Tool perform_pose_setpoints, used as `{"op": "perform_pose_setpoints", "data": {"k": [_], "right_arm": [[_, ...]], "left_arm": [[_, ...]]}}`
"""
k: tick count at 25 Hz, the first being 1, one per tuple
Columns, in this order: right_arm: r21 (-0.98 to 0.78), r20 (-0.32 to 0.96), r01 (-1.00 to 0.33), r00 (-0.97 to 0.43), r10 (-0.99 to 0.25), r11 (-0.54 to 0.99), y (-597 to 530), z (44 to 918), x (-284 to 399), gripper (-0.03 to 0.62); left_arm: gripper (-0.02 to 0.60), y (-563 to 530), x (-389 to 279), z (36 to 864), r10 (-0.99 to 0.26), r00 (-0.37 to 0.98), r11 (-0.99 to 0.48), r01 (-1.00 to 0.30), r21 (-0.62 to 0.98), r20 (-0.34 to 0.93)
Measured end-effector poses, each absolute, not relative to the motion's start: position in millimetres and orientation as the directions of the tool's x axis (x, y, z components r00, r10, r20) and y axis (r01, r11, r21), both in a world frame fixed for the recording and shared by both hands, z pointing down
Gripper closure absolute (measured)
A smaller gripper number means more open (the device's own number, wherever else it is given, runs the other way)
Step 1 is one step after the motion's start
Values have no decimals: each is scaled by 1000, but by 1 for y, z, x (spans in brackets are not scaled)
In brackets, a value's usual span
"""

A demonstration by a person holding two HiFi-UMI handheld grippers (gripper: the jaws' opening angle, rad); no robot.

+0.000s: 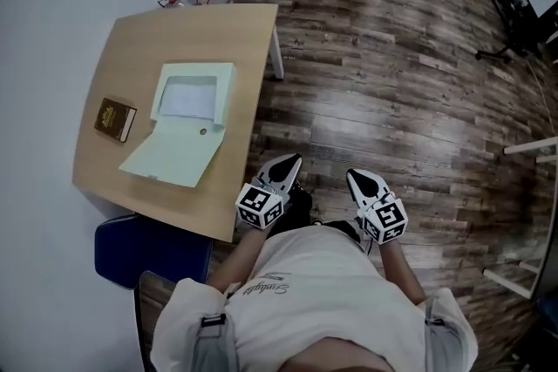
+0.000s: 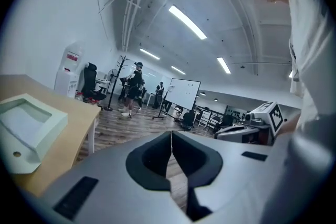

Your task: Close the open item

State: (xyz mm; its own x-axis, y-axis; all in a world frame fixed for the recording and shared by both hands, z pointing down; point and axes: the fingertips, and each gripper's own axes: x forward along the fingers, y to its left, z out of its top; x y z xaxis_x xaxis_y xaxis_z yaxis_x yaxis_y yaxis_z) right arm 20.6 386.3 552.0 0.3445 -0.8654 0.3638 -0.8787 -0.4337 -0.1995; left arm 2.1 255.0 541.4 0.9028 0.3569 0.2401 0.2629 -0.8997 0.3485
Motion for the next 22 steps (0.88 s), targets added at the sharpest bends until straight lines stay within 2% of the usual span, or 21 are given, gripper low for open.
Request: {"op": "perform_pose_setpoints", "data": {"k": [4, 7, 13, 22], "right_arm": [[-147, 369, -901, 332, -868, -408, 346, 549, 60, 605], [-106, 358, -930, 294, -886, -352, 310, 550, 81, 605], [-107, 371, -967, 175, -912, -229, 253, 556, 110, 605], [-82, 367, -987, -159, -917, 139, 145, 569, 137, 605]], "left_arm": [[566, 231, 32, 545, 369, 903, -896, 284, 341, 218], [565, 201, 41, 549, 322, 922, -921, 252, 298, 213], [565, 142, 43, 562, 161, 953, -951, 80, 300, 258], [565, 65, 38, 575, -170, 928, -922, -269, 280, 332]]}}
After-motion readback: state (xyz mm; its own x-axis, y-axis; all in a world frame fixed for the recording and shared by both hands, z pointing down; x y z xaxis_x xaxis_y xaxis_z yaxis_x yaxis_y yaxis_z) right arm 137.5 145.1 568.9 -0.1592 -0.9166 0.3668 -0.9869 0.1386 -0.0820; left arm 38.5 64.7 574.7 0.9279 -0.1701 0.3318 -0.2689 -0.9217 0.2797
